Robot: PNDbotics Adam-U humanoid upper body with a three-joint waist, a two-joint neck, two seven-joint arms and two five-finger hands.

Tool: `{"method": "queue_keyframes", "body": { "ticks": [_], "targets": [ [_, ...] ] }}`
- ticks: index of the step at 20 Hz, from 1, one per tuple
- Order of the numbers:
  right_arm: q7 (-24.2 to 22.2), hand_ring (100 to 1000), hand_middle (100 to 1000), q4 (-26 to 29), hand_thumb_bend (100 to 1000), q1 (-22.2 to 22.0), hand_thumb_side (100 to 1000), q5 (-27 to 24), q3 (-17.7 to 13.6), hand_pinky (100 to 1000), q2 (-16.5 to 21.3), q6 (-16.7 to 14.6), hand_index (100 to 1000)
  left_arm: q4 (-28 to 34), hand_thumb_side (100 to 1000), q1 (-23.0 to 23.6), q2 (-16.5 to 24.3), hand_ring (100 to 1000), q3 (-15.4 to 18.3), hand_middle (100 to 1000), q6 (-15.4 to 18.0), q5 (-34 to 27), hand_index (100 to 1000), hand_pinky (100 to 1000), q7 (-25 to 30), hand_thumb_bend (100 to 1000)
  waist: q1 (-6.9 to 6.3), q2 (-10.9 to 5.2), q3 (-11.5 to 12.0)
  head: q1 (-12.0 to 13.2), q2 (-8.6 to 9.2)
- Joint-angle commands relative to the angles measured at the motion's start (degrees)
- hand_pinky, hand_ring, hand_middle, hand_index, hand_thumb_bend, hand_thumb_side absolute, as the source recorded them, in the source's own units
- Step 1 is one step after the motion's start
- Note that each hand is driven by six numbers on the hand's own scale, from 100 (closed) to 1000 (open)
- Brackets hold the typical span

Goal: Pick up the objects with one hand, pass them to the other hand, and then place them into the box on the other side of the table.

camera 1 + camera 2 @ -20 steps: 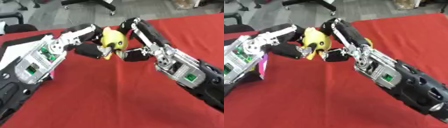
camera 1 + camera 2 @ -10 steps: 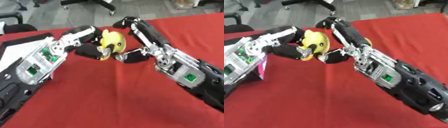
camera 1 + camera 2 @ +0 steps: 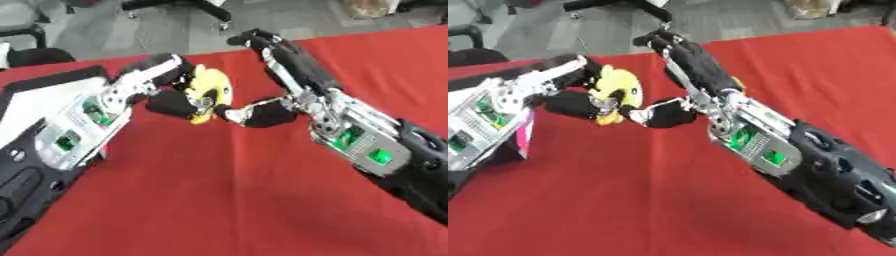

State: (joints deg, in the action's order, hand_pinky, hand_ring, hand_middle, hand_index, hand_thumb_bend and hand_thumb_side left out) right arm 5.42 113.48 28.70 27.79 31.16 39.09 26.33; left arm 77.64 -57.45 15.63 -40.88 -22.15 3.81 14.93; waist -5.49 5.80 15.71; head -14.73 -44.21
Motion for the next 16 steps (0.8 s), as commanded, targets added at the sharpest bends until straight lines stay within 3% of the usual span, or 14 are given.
{"method": "queue_keyframes", "body": {
  "ticks": [1,9,16],
  "targets": [
    [-0.07,901,850,1.11,562,0.46,357,0.74,-0.74,727,0.78,0.48,894,0.36,252,-0.65,2.92,453,1.16,276,0.72,1.02,217,745,-0.27,100,-0.26,0.0,0.14,0.18,0.09],
    [0.44,896,848,1.11,552,-0.06,358,0.11,-0.82,718,1.11,0.31,890,-0.19,233,1.02,9.14,456,2.58,274,1.79,2.23,222,744,-1.46,100,-0.27,-0.19,0.31,0.45,0.09],
    [1.46,893,845,1.11,550,-0.61,355,-0.66,-0.97,719,1.54,0.62,885,0.57,235,3.62,14.33,456,6.72,275,2.63,2.15,222,747,-3.87,100,-0.13,-0.28,0.24,2.17,0.09]
  ]
}}
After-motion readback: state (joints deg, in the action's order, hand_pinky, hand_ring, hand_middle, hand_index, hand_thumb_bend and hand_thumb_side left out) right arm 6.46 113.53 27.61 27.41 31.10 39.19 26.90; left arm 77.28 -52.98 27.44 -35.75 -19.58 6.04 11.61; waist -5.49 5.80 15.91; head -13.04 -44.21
